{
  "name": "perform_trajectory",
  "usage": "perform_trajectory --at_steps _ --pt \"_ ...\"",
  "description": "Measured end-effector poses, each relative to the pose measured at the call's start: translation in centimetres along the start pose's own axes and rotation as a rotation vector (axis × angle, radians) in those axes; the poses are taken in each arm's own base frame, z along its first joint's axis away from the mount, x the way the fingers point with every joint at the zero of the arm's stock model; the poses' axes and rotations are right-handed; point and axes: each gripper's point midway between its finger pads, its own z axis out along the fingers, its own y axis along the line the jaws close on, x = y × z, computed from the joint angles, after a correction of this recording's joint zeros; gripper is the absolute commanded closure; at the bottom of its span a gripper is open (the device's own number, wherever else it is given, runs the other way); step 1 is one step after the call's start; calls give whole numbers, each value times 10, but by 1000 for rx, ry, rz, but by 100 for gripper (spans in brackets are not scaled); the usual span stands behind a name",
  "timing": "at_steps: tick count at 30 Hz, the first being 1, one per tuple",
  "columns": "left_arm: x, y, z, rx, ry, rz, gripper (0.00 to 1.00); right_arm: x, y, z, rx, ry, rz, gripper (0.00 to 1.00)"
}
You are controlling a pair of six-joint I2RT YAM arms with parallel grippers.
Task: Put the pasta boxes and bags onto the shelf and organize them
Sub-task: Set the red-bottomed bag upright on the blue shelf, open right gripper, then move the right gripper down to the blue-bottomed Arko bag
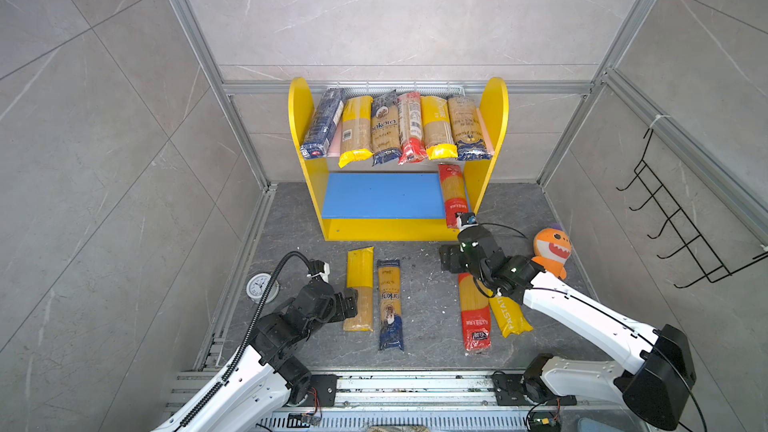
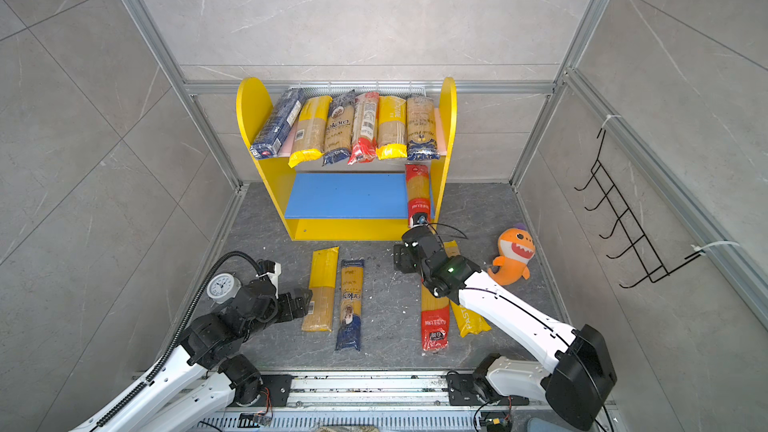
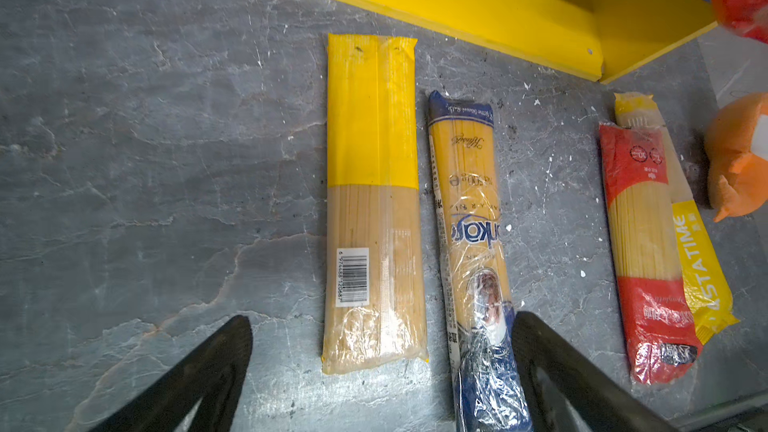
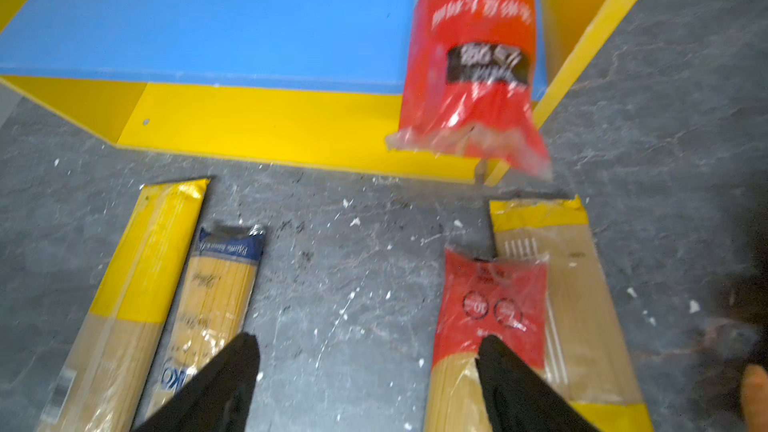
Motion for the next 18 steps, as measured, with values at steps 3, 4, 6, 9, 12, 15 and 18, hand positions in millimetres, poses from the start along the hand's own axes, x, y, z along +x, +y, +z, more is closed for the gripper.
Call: perform_trajectory --at_steps 3,4,6,9,12,15,18 --pt "13 2 5 3 25 -3 0 28 14 -7 -34 41 -19 0" --pt "17 3 6 2 34 -3 0 36 17 -9 -45 50 -21 0" --pt "26 5 10 -6 54 -4 0 55 28 -15 -74 72 -33 0" --pt "38 12 16 -28 74 -2 0 81 44 -21 -106 99 -56 0" --pt "46 17 20 -45 89 -4 0 103 63 -26 -133 120 -82 0" --pt "46 19 21 -59 80 -10 0 128 86 -24 -147 143 -123 0" --pt "44 23 20 -79 68 -15 0 161 105 -19 -138 176 -184 0"
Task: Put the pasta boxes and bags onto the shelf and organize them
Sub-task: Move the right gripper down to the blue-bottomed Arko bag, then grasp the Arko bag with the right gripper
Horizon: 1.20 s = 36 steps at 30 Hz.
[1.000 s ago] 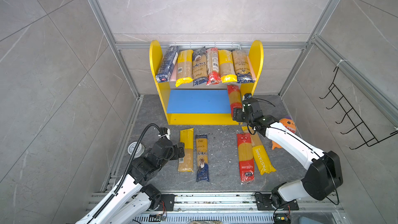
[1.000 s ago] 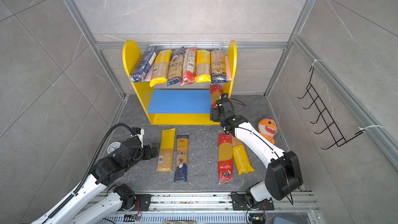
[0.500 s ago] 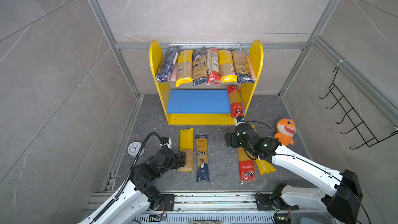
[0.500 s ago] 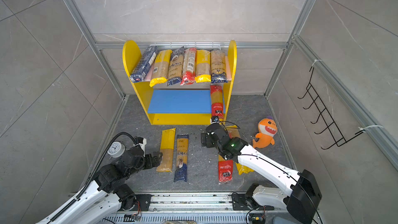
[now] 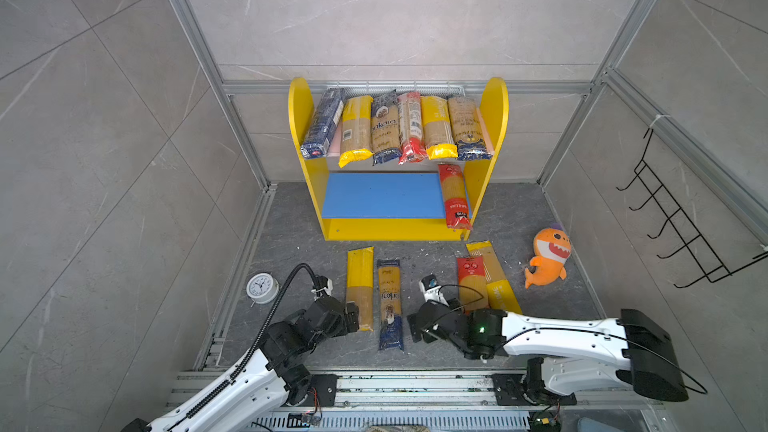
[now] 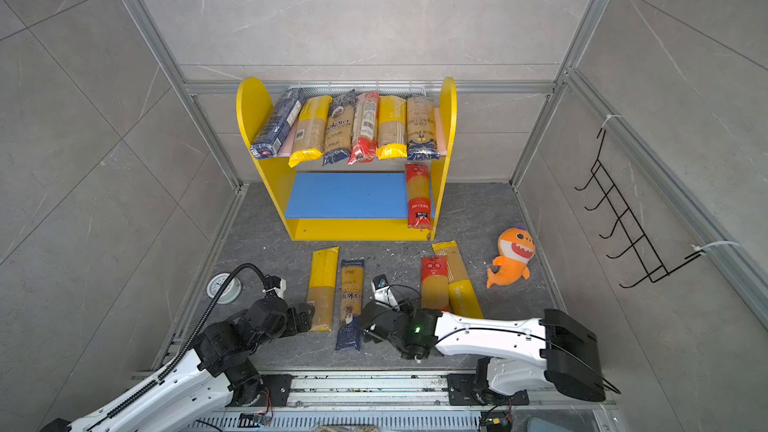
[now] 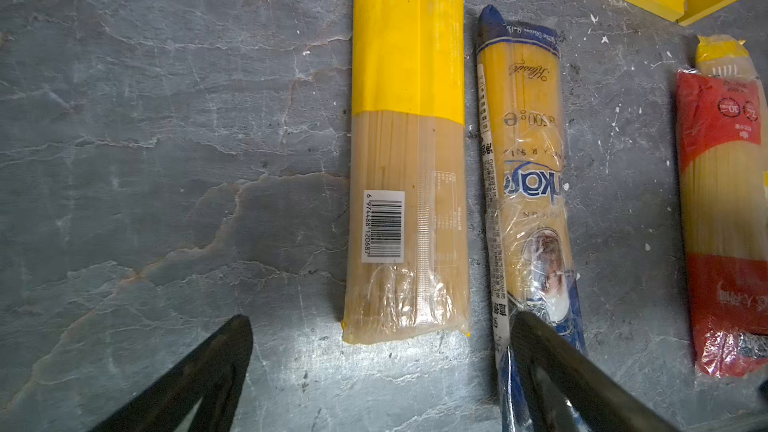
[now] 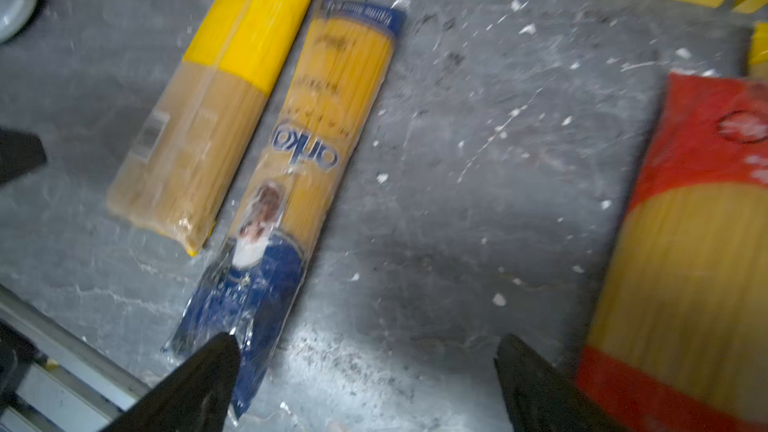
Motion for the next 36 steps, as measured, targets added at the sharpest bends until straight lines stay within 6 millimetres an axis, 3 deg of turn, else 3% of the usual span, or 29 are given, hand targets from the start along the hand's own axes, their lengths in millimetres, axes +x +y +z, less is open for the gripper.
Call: perform_trajectory --at_steps 6,15,24,32,36 --pt "-4 10 -4 -40 -27 -5 0 32 27 21 11 33 -34 0" --pt "-18 12 -22 -31 -93 -32 0 27 64 31 -41 1 -1 0" --pt "-24 20 -33 -47 -134 -42 0 41 74 61 0 33 -16 0" --pt "-22 24 -33 -61 -128 -36 0 45 73 72 37 31 -14 1" --pt "-22 24 -33 -62 -127 -36 0 45 72 73 50 19 -16 9"
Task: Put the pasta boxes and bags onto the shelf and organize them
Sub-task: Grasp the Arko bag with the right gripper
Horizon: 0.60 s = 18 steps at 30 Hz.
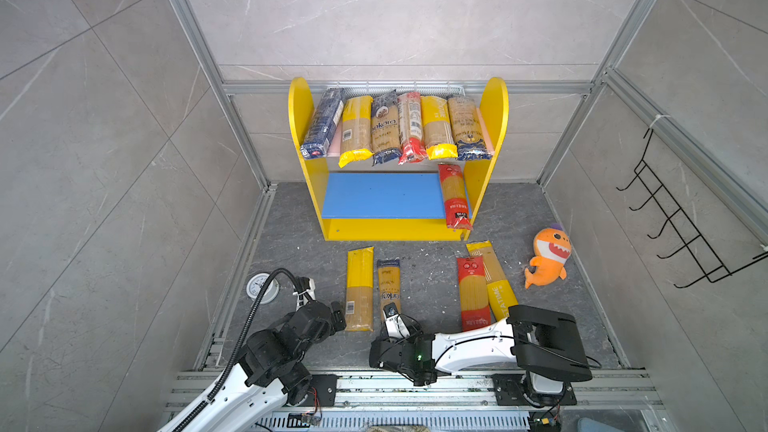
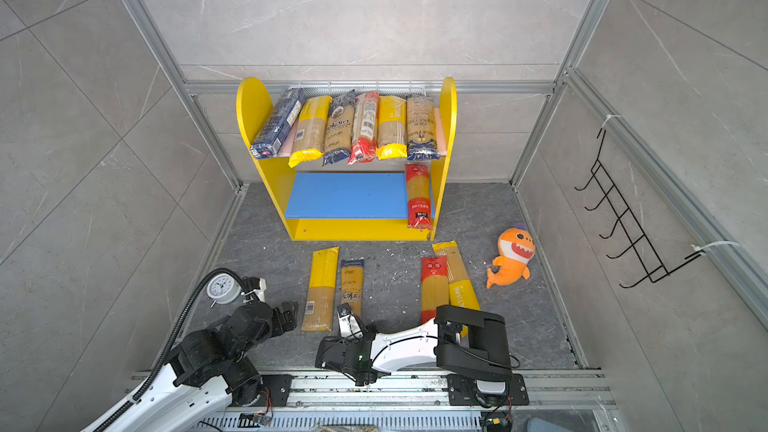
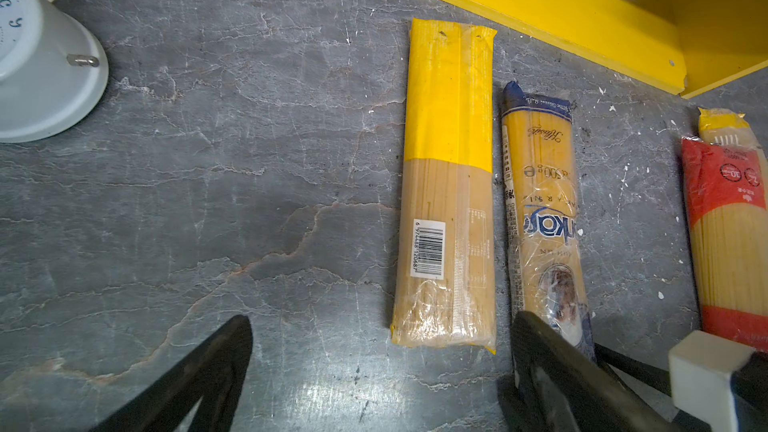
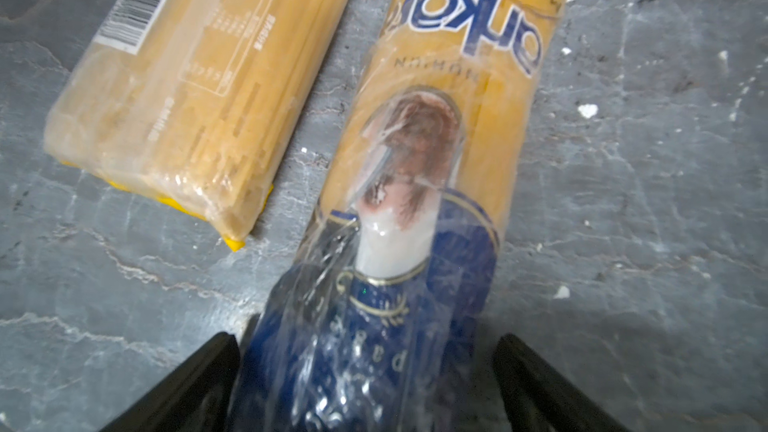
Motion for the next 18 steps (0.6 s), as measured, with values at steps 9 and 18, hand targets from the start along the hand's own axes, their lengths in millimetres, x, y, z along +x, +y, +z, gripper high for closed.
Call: perform_trajectory --at_steps 9,18 --pt "0 0 0 -1 0 0 0 -6 -8 4 27 -55 42 65" --pt "-9 -1 -3 -16 -24 -2 0 -9 -13 3 -32 -70 100 100"
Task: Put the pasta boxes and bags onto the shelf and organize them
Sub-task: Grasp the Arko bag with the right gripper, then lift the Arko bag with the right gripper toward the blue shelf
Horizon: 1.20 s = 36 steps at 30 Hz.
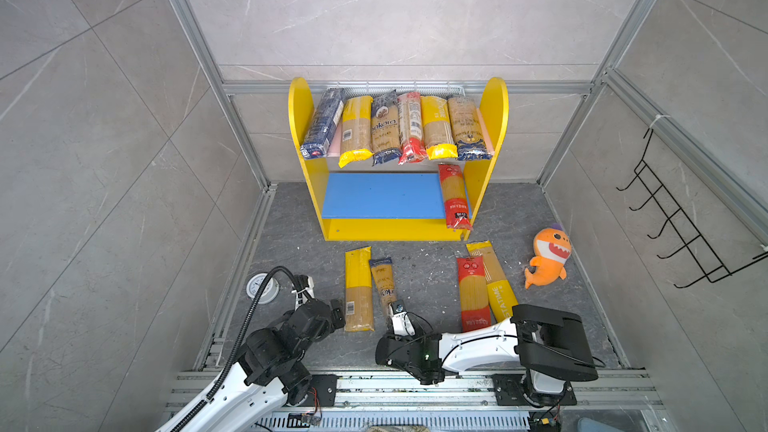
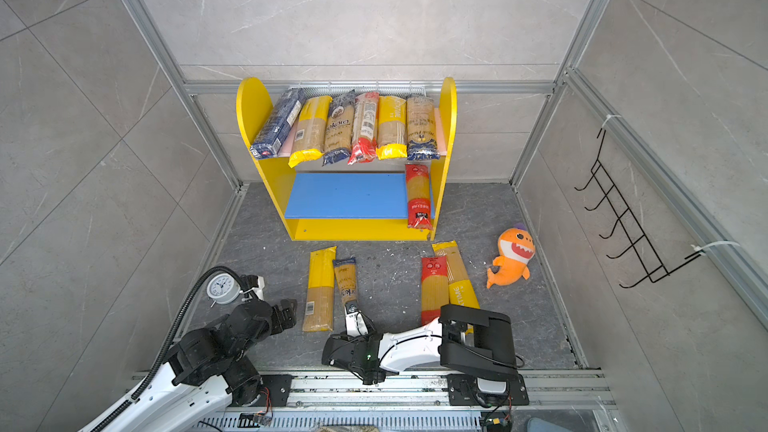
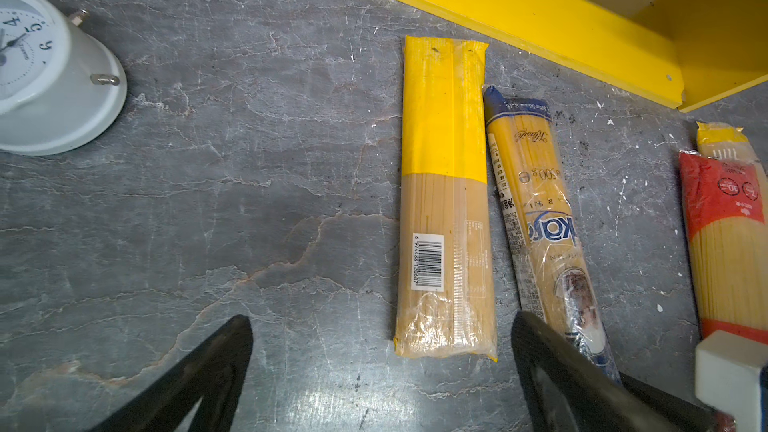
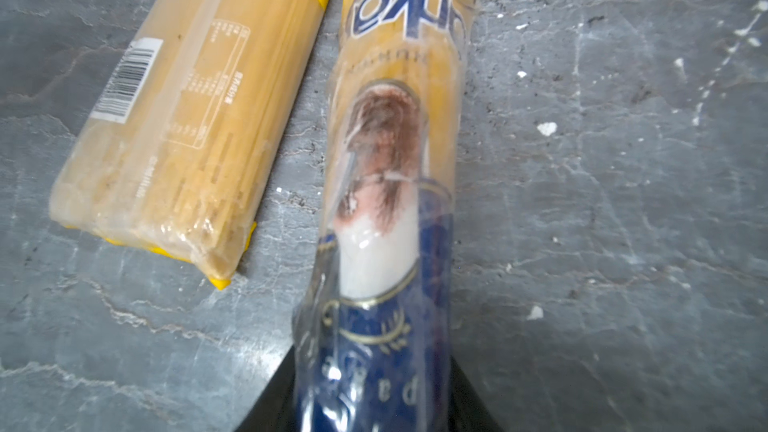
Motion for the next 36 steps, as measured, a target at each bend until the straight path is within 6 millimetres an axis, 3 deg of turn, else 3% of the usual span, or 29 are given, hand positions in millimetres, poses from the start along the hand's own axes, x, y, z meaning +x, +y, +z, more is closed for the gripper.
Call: perform_trajectory --at_steps 8,18,31,36 --pt "3 1 4 -29 23 9 0 -1 -11 -5 -40 11 18 100" --pt "-8 -6 3 -48 15 15 0 4 -37 -30 -84 45 10 100" --pt "-16 -17 6 -62 20 22 0 -7 -43 -67 -180 45 2 100" --pt "-18 -19 7 -63 21 23 0 -8 -48 -70 -194 48 13 100"
